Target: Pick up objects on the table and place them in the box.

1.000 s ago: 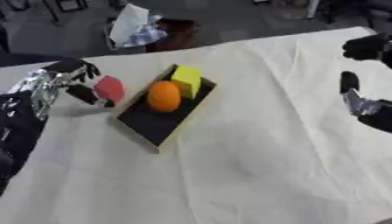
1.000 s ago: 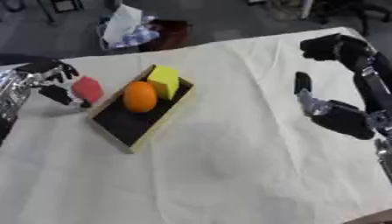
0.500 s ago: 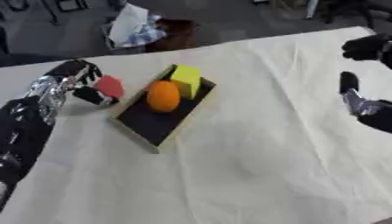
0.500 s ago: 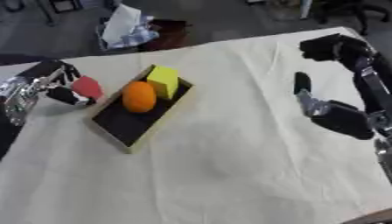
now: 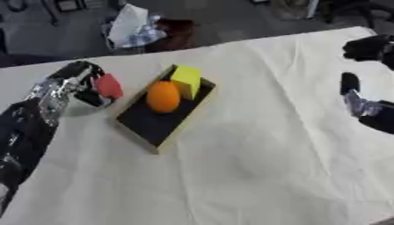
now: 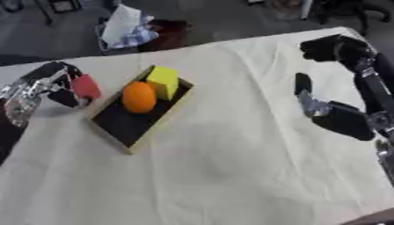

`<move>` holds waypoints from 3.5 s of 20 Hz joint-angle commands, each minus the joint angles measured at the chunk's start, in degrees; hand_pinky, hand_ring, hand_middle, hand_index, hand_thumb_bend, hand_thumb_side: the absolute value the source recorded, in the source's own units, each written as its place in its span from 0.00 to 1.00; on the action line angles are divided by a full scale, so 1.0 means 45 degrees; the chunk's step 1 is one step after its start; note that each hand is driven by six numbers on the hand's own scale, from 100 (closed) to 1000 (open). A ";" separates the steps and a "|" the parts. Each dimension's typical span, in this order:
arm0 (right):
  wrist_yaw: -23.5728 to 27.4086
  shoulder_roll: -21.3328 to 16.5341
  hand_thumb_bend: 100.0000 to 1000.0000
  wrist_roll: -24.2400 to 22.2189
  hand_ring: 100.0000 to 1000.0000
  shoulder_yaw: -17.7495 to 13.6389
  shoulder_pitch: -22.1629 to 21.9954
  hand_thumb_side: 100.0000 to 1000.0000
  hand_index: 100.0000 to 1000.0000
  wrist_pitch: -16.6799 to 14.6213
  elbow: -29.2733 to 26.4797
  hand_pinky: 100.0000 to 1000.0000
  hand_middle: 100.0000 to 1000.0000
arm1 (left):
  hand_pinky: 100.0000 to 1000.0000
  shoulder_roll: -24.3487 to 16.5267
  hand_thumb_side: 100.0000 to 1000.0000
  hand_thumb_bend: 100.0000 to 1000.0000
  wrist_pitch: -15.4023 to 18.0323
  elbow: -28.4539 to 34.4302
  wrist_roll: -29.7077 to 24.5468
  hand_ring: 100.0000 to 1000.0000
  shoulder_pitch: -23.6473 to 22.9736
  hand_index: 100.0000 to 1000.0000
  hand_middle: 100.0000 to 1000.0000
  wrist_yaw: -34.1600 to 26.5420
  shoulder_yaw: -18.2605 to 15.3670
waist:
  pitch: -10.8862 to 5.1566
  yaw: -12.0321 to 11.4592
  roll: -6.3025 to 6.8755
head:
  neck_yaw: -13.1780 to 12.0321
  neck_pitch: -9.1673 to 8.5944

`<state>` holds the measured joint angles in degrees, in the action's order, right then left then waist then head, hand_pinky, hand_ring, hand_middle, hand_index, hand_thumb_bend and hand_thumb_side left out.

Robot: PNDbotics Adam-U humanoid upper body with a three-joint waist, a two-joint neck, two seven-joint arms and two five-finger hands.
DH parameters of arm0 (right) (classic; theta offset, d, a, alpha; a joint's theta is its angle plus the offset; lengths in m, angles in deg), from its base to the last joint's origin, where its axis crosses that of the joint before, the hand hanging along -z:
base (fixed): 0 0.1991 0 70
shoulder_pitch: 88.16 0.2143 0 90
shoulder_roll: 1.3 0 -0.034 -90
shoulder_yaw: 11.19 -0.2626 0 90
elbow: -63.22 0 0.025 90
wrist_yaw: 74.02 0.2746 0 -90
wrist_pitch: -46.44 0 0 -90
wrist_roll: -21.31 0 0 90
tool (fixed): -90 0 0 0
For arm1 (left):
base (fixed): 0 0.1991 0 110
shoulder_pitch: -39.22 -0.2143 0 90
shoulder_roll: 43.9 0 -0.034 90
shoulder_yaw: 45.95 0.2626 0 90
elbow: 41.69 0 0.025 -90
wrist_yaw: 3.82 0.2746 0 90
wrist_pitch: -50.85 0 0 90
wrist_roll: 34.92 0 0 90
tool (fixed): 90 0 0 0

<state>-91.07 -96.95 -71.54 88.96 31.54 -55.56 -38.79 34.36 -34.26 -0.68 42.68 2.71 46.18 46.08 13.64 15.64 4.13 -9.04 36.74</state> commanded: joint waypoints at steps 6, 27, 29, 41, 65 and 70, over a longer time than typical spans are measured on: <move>0.0000 -0.0162 0.00 0.0032 0.72 -0.0123 0.0087 0.18 0.78 -0.0021 -0.0071 0.74 0.69 | 0.64 -0.0964 0.03 0.17 0.0749 0.2626 -0.1213 0.52 0.0104 0.66 0.50 -0.0624 0.0707 | -0.0497 -0.0069 -0.0060 | 0.0091 0.0017; -0.0016 -0.0150 0.00 0.0098 0.72 -0.0176 0.0032 0.18 0.78 0.0012 0.0007 0.74 0.69 | 0.73 -0.1448 0.27 0.41 0.2677 0.6309 -0.4695 0.69 -0.1369 0.80 0.71 -0.1462 0.3306 | -0.0548 -0.0325 -0.0195 | 0.0251 0.0132; -0.0013 -0.0164 0.00 0.0101 0.72 -0.0177 -0.0002 0.18 0.78 0.0015 0.0011 0.74 0.69 | 0.74 -0.1561 0.31 0.47 0.2743 0.6432 -0.4905 0.70 -0.1517 0.81 0.72 -0.1478 0.3308 | -0.0570 -0.0389 -0.0188 | 0.0252 0.0149; -0.0014 -0.0217 0.00 0.0153 0.72 -0.0227 -0.0164 0.19 0.78 0.0044 0.0009 0.74 0.69 | 0.76 -0.2417 0.44 0.58 0.2230 0.7928 -0.4266 0.73 -0.2918 0.84 0.75 -0.1891 0.2359 | -0.0608 -0.0738 -0.0206 | 0.0378 0.0155; 0.0184 0.0429 0.00 0.0829 0.71 -0.0883 -0.1711 0.22 0.77 0.0339 -0.0228 0.73 0.68 | 0.69 0.1329 0.22 0.20 -0.1357 1.5469 0.3345 0.63 -1.0591 0.81 0.67 -0.7660 -0.2823 | -0.0391 -0.2634 -0.0335 | 0.0832 0.0485; 0.0505 0.0888 0.00 0.0919 0.70 -0.0978 -0.2206 0.24 0.76 0.0457 -0.0156 0.72 0.67 | 0.69 0.2549 0.23 0.17 -0.1398 1.5386 0.3223 0.62 -1.0806 0.81 0.66 -0.8048 -0.2646 | -0.0394 -0.2834 -0.0397 | 0.1064 0.0791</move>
<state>-89.49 -92.84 -67.70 85.18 21.17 -53.69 -38.52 45.53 -40.55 67.80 57.24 -46.19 10.53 34.30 13.02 2.86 3.28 -4.60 39.82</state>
